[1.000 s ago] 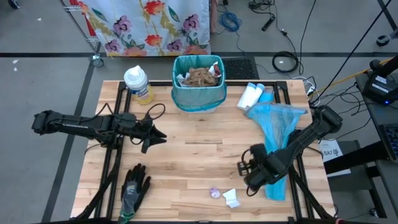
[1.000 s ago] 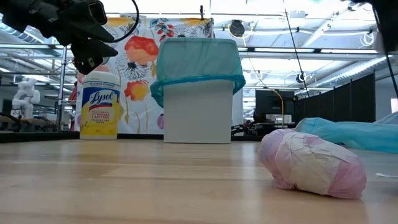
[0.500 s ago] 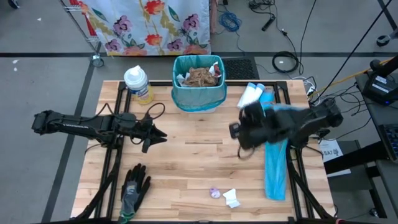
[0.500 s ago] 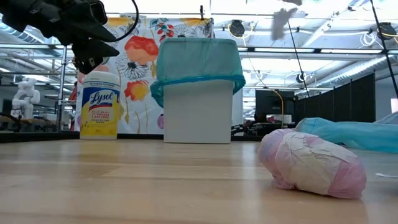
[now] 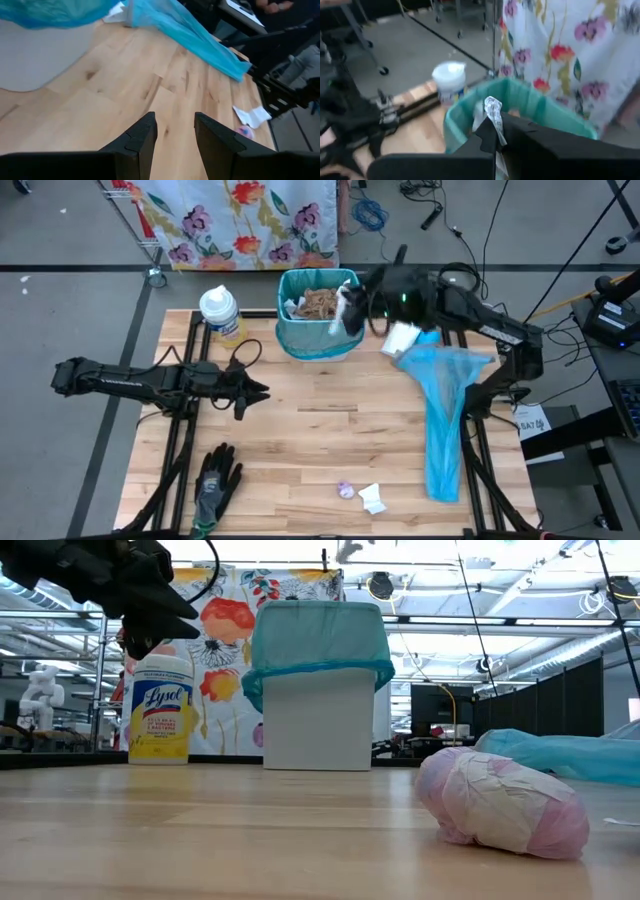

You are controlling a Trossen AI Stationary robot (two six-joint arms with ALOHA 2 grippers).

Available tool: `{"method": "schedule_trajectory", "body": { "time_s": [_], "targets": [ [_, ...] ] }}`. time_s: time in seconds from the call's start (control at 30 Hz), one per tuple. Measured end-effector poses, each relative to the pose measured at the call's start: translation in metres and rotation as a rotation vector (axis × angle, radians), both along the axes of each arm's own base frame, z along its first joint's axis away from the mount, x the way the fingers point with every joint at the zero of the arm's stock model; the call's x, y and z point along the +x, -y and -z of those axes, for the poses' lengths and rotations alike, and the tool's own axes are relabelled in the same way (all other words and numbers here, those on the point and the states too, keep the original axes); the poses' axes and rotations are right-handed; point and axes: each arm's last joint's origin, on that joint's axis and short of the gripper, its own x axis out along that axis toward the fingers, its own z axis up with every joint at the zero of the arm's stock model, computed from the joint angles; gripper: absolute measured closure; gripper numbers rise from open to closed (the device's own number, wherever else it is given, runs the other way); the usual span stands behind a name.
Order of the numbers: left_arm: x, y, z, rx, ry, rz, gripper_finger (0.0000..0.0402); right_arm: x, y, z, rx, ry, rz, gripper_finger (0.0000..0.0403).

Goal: Place trash/remove bag and relplace
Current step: Put the white paper into the white trash bin

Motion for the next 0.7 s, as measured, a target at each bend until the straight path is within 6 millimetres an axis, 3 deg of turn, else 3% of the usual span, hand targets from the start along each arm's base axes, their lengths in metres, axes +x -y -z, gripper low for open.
{"method": "schedule_trajectory", "body": {
  "time_s": [0.17, 0.33, 0.57, 0.7],
  "targets": [
    [0.0, 0.0, 0.0, 0.004, 0.0, -0.008, 0.0265, 0.011, 0.051, 0.007, -0.018, 0.043, -0.029, 0.0403],
    [0.0, 0.0, 0.0, 0.003, 0.0, -0.009, 0.0265, 0.037, 0.091, 0.035, 0.036, 0.039, -0.086, 0.039],
    [0.0, 0.0, 0.0, 0.003, 0.0, -0.009, 0.0265, 0.058, 0.116, 0.08, 0.155, -0.084, -0.131, 0.0324],
    [0.0, 0.0, 0.0, 0.003, -0.001, -0.009, 0.0265, 0.055, 0.118, 0.088, 0.198, -0.149, -0.118, 0.028]
  ]
}}
